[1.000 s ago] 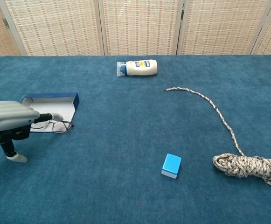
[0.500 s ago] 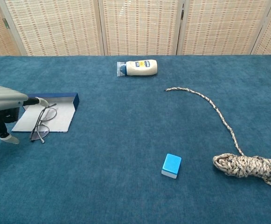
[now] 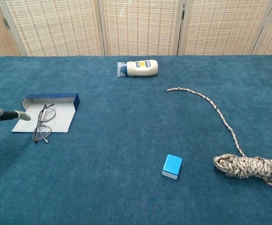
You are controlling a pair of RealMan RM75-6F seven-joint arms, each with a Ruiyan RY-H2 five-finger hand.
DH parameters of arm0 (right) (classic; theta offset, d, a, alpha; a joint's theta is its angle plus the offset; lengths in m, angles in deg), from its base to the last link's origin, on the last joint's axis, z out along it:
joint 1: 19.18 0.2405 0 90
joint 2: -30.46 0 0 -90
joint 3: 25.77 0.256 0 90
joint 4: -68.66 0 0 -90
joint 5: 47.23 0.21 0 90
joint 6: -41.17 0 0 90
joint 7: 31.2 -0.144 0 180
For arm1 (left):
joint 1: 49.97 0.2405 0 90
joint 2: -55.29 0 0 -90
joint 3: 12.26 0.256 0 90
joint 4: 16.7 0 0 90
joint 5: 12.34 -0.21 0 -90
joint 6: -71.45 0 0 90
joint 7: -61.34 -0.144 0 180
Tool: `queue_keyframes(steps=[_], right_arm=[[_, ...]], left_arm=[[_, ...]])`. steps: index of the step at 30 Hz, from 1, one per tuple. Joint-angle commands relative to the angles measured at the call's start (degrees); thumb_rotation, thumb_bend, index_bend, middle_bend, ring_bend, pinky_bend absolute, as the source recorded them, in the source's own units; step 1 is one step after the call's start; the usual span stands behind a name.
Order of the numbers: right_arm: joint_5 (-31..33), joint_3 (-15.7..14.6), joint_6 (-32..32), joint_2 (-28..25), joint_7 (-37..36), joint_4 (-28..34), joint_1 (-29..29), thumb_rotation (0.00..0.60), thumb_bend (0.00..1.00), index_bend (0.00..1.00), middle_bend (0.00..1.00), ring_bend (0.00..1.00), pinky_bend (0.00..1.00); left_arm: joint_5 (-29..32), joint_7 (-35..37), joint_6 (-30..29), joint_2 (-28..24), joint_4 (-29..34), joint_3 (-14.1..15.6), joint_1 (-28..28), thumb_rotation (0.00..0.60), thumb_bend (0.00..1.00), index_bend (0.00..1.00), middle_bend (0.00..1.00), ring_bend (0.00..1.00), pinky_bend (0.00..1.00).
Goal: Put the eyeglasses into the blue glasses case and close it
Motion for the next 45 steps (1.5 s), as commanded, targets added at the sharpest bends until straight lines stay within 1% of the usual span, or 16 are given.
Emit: queue_keyframes(steps=[1, 8, 18, 23, 26, 30, 36, 41, 45], right_arm=[[-0.07, -0.03, -0.04, 0.04, -0.06, -0.02, 0.0, 0.6, 0.34, 0.33, 0.53, 0.46, 0.31], [-0.14, 0.01, -0.3, -0.09, -0.19, -0.07, -0.09, 0.6, 0.34, 0.33, 0.53, 0.46, 0.31], [0.07, -0.01, -0.67, -0.22, -0.58, -0.3, -0.46, 0.6, 0.34, 0.33, 0.53, 0.46, 0.31], [0.22, 0.0, -0.73, -0.25, -0.64, -0.32, -0.6, 0.6, 0.34, 0.33, 0.53, 0.46, 0.31], [0.19, 0.0, -0.68, -0.24, -0.6, -0.31, -0.58, 0.6, 0.34, 0.33, 0.53, 0.47, 0.31], [0.31, 0.06, -0.68, -0.26, -0.52, -0.3, -0.61, 0.6, 0.34, 0.33, 0.53, 0.47, 0.31], [0.3, 0.08, -0.48, -0.22, -0.37, -0.25, -0.5, 0.6, 0.34, 0.33, 0.53, 0.47, 0.31], [0.23, 0.11, -0.46, -0.31, -0.21, -0.1, -0.44, 0.6, 0.34, 0.33, 0.53, 0.47, 0.31], [0.29, 0.12, -0.57, -0.41, -0.05, 0.04, -0.54, 0.6, 0.34, 0.33, 0.53, 0.47, 0.31]], left_arm=[[0.56, -1.15, 0.86, 0.27, 0.23, 0.57, -0.21, 0.6, 0.22, 0.0, 0.99, 0.95, 0.95], [3.87, -3.43, 3.01, 1.85, -0.68, 0.37, -1.88, 0.6, 0.22, 0.0, 0.99, 0.95, 0.95], [7.01, -3.4, 6.38, 5.66, -5.86, -2.55, -5.84, 0.6, 0.22, 0.0, 0.99, 0.95, 0.95], [8.86, -3.35, 7.06, 6.23, -7.83, -4.05, -7.74, 0.6, 0.22, 0.0, 0.99, 0.95, 0.95], [11.09, -3.73, 7.85, 6.57, -9.49, -4.62, -9.11, 0.6, 0.22, 0.0, 0.99, 0.95, 0.95], [13.65, -4.59, 8.35, 6.72, -10.87, -4.65, -10.47, 0.6, 0.22, 0.0, 0.99, 0.95, 0.95], [15.75, -5.11, 8.7, 7.13, -11.86, -4.15, -11.72, 0.6, 0.22, 0.0, 0.99, 0.95, 0.95], [18.26, -5.14, 9.51, 7.98, -14.17, -3.94, -12.82, 0.6, 0.22, 0.0, 0.99, 0.95, 0.95], [19.67, -4.9, 8.92, 7.86, -15.18, -3.93, -13.17, 0.6, 0.22, 0.0, 0.99, 0.95, 0.95]])
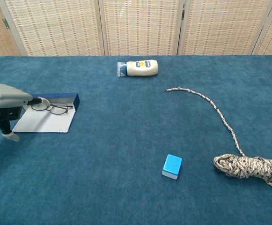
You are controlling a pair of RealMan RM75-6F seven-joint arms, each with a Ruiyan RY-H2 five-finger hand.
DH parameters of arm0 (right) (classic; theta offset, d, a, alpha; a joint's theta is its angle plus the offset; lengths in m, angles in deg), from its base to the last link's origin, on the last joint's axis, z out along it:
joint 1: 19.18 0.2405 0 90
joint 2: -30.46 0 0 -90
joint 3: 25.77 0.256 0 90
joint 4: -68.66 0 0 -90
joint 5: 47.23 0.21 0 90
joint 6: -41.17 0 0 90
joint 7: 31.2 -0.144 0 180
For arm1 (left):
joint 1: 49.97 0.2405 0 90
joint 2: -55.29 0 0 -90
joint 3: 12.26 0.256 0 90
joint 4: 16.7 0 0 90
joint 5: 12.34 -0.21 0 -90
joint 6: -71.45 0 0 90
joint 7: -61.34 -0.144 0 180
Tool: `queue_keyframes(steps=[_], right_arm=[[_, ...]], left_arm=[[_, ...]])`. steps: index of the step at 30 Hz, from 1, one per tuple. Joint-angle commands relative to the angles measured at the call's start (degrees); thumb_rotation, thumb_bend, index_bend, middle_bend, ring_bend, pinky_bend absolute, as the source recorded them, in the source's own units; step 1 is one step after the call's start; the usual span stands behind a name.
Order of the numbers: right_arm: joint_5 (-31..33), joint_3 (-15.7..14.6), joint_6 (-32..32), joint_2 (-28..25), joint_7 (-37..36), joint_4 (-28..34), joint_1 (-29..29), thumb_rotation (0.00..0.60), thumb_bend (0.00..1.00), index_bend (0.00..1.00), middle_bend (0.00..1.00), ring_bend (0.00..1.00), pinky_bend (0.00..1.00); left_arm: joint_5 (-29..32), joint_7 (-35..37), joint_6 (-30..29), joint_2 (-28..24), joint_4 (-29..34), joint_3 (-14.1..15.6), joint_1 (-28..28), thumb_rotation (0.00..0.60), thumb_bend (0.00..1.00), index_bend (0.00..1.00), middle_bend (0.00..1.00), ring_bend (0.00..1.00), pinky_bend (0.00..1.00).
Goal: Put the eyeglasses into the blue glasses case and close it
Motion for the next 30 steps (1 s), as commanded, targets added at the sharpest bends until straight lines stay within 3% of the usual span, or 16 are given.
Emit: queue_keyframes(steps=[1, 13, 30], right_arm=[[0.05, -0.02, -0.01, -0.01, 0.09, 0.03, -0.04, 0.6, 0.34, 0.33, 0.53, 0.47, 0.31], [0.08, -0.01, 0.01, -0.01, 0.03, -0.04, -0.08, 0.6, 0.34, 0.33, 0.53, 0.47, 0.31], [0.28, -0.18, -0.41, -0.14, -0.41, -0.3, -0.7, 0.6, 0.34, 0.33, 0.53, 0.47, 0.31]], left_arm=[[0.61, 0.2, -0.75, -0.23, -0.2, 0.07, -0.21, 0.6, 0.22, 0.0, 0.99, 0.95, 0.95], [-2.72, 2.42, -2.83, -1.86, 4.39, 0.88, 0.91, 0.6, 0.22, 0.0, 0.99, 0.95, 0.95], [2.33, 1.39, 1.74, 4.55, -5.12, 0.37, -3.18, 0.6, 0.22, 0.0, 0.99, 0.95, 0.95]])
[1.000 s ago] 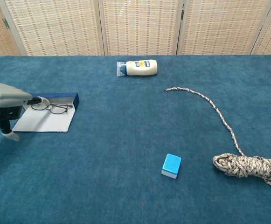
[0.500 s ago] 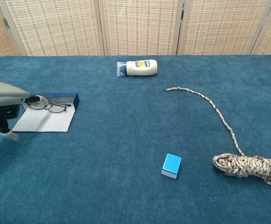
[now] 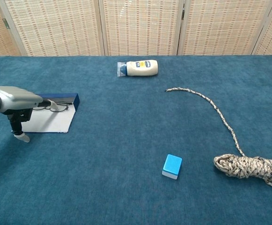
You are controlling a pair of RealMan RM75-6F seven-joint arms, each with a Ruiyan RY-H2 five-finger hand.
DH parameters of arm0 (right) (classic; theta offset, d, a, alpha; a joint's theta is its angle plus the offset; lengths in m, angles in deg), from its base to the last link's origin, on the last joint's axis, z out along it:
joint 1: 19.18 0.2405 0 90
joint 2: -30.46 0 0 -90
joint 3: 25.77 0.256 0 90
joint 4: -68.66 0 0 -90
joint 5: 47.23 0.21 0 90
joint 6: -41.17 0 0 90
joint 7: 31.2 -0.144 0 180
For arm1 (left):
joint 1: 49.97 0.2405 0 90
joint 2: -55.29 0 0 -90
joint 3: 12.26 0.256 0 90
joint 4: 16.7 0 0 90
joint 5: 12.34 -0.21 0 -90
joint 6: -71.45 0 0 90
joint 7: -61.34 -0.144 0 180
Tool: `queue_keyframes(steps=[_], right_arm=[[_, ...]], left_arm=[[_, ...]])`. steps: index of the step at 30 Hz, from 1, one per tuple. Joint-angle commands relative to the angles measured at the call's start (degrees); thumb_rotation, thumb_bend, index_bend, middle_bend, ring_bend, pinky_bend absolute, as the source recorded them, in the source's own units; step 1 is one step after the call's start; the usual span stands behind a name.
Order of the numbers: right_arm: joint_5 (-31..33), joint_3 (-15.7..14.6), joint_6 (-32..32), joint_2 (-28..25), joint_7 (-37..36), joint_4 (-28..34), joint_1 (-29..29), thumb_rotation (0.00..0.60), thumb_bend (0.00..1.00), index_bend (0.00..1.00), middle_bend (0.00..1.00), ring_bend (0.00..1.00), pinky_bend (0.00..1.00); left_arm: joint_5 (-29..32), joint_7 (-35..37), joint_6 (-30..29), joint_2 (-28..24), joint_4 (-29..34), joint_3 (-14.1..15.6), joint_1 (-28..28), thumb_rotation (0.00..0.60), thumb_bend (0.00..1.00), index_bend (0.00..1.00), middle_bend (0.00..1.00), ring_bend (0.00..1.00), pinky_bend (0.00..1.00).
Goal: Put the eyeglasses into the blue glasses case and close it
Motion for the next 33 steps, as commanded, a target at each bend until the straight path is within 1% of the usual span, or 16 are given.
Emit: queue_keyframes(steps=[1, 6, 10, 13, 16, 19, 21, 22, 23, 26, 27, 30, 33], right_arm=[[0.12, -0.04, 0.0, -0.08, 0.01, 0.02, -0.12, 0.6, 0.34, 0.33, 0.53, 0.47, 0.31], [0.17, 0.02, 0.0, -0.07, -0.01, 0.0, -0.15, 0.6, 0.34, 0.33, 0.53, 0.47, 0.31], [0.01, 0.1, 0.01, 0.05, 0.0, -0.01, -0.02, 0.6, 0.34, 0.33, 0.53, 0.47, 0.31], [-0.12, 0.11, 0.14, 0.11, 0.07, 0.03, 0.12, 0.6, 0.34, 0.33, 0.53, 0.47, 0.31], [-0.21, 0.14, 0.19, 0.13, 0.15, 0.1, 0.22, 0.6, 0.34, 0.33, 0.53, 0.47, 0.31], [-0.34, 0.14, 0.22, 0.17, 0.22, 0.16, 0.31, 0.6, 0.34, 0.33, 0.53, 0.47, 0.31], [-0.41, 0.14, 0.24, 0.23, 0.24, 0.19, 0.38, 0.6, 0.34, 0.33, 0.53, 0.47, 0.31], [-0.42, 0.15, 0.27, 0.27, 0.24, 0.19, 0.4, 0.6, 0.34, 0.33, 0.53, 0.47, 0.31], [-0.43, 0.13, 0.32, 0.32, 0.23, 0.19, 0.44, 0.6, 0.34, 0.33, 0.53, 0.47, 0.31], [-0.61, 0.09, 0.37, 0.37, 0.26, 0.22, 0.53, 0.6, 0.34, 0.33, 0.53, 0.47, 0.31], [-0.69, 0.08, 0.33, 0.36, 0.27, 0.25, 0.55, 0.6, 0.34, 0.33, 0.53, 0.47, 0.31], [-0.81, 0.06, 0.2, 0.35, 0.28, 0.33, 0.54, 0.6, 0.34, 0.33, 0.53, 0.47, 0.31], [-0.88, -0.05, 0.21, 0.33, 0.27, 0.4, 0.51, 0.6, 0.34, 0.33, 0.53, 0.47, 0.31]], left_arm=[[1.3, 0.01, 0.19, 0.64, -1.28, -0.18, -0.53, 0.6, 0.22, 0.0, 0.99, 0.95, 0.95], [2.21, -0.1, -0.19, 0.4, -1.89, 0.13, -0.78, 0.6, 0.22, 0.0, 0.99, 0.95, 0.95], [1.8, -0.25, -0.96, -0.44, -0.43, 0.73, -0.6, 0.6, 0.22, 0.0, 0.99, 0.95, 0.95], [0.25, 0.06, -2.26, -1.52, 1.83, 1.18, -0.02, 0.6, 0.22, 0.0, 0.99, 0.95, 0.95], [-2.65, 1.01, -4.37, -2.97, 4.64, 1.45, 1.09, 0.6, 0.22, 0.0, 0.99, 0.95, 0.95], [-7.28, 2.72, -7.54, -3.97, 6.73, 1.52, 2.86, 0.6, 0.22, 0.0, 0.99, 0.95, 0.95], [-11.36, 5.15, -9.91, -4.21, 7.46, 1.29, 4.55, 0.6, 0.22, 0.0, 0.99, 0.95, 0.95], [-13.71, 6.74, -11.16, -4.15, 7.57, 1.05, 5.41, 0.6, 0.22, 0.0, 0.99, 0.95, 0.95], [-17.51, 9.4, -13.53, -3.71, 7.18, 0.65, 6.84, 0.6, 0.22, 0.01, 0.99, 0.95, 0.95], [-26.42, 15.32, -18.86, -1.9, 4.27, 0.73, 10.13, 0.6, 0.22, 0.11, 0.99, 0.95, 0.95], [-28.34, 16.81, -19.77, -1.41, 3.44, 0.87, 10.86, 0.6, 0.22, 0.14, 0.99, 0.95, 0.95], [-32.76, 20.75, -21.52, 0.14, 0.94, 1.05, 12.64, 0.6, 0.22, 0.21, 0.99, 0.95, 0.95], [-36.34, 23.56, -22.39, 1.97, -1.86, 1.32, 13.86, 0.6, 0.22, 0.25, 1.0, 0.99, 0.99]])
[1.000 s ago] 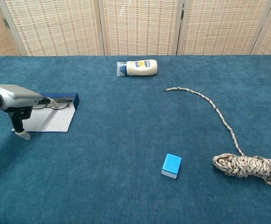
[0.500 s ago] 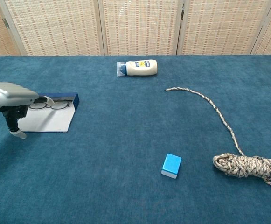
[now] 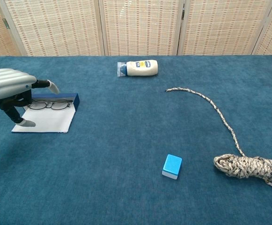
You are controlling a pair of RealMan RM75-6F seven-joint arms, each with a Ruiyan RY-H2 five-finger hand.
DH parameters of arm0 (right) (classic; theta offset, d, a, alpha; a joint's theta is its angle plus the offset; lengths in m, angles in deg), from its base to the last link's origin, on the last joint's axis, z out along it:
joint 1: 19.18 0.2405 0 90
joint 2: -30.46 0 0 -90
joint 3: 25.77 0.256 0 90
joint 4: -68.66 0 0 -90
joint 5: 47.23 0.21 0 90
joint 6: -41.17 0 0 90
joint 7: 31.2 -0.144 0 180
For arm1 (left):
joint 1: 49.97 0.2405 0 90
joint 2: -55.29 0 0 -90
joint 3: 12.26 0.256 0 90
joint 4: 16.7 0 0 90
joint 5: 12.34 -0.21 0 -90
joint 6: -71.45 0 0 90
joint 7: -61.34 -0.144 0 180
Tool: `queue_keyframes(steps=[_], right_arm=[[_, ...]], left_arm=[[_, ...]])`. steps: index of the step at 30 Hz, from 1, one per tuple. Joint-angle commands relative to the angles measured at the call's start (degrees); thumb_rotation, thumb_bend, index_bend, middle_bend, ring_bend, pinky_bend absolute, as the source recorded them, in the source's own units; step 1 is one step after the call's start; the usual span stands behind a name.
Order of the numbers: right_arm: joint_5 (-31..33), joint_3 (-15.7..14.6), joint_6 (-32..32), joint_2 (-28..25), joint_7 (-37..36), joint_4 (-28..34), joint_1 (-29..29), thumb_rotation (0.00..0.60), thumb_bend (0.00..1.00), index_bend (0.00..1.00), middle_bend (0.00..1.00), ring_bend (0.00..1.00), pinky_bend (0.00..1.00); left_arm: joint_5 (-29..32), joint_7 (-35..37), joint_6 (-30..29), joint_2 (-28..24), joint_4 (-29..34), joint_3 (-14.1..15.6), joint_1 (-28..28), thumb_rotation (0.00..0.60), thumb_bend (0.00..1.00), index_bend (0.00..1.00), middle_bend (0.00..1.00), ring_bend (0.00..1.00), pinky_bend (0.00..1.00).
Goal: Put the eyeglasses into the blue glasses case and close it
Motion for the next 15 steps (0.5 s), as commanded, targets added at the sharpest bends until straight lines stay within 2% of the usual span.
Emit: queue_keyframes(steps=[1, 6, 15], right_arm=[[-0.08, -0.07, -0.03, -0.03, -0.01, 0.05, -0.02, 0.6, 0.34, 0.33, 0.53, 0.47, 0.31], [-0.16, -0.14, -0.31, -0.1, -0.07, 0.14, -0.18, 0.6, 0.34, 0.33, 0.53, 0.47, 0.31], [0.02, -0.16, -0.18, -0.13, -0.06, 0.1, -0.22, 0.6, 0.34, 0.33, 0.53, 0.47, 0.31]], left_arm=[[-5.66, 5.08, -2.77, 3.21, -4.74, 0.31, 3.04, 0.6, 0.22, 0.26, 1.0, 1.0, 1.0], [-8.83, 6.66, -2.97, 6.37, -9.76, 0.13, 4.25, 0.6, 0.22, 0.29, 1.0, 1.0, 1.0], [-9.39, 7.74, -1.02, 10.26, -16.5, -1.74, 5.55, 0.6, 0.22, 0.31, 1.0, 1.0, 1.0]])
